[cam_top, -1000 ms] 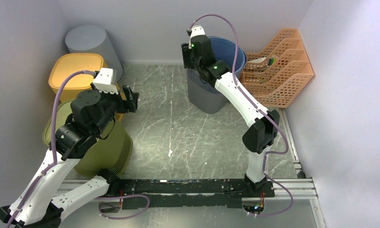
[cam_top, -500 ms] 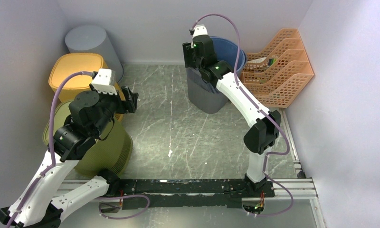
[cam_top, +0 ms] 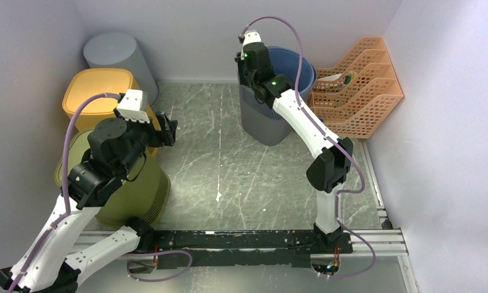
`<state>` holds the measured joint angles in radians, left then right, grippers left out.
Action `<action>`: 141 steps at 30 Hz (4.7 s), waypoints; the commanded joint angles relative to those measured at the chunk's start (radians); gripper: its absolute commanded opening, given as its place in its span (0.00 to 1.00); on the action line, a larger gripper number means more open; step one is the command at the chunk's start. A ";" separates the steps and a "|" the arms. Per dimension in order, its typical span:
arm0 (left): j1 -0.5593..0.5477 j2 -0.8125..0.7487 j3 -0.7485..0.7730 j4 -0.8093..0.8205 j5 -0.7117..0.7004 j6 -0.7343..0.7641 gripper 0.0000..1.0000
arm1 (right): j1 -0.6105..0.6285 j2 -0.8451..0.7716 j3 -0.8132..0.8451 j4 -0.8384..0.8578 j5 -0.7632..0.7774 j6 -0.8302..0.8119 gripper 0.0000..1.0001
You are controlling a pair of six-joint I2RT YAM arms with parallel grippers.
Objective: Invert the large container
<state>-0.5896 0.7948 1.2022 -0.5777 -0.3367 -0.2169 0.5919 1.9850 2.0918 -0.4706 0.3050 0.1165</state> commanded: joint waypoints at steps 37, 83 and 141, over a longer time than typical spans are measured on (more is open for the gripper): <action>0.002 0.015 0.024 -0.017 -0.035 0.005 0.95 | -0.074 -0.214 0.150 0.025 -0.141 -0.125 0.00; 0.002 0.176 0.464 -0.049 -0.077 0.023 1.00 | -0.061 -0.891 -0.432 0.180 -0.929 0.196 0.00; 0.001 0.228 0.398 -0.057 -0.070 0.035 1.00 | 0.171 -0.921 -2.126 1.841 -0.151 1.049 0.00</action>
<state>-0.5900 1.0267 1.5932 -0.6365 -0.4091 -0.1978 0.8337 0.8192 0.0418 1.0599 0.2523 1.0542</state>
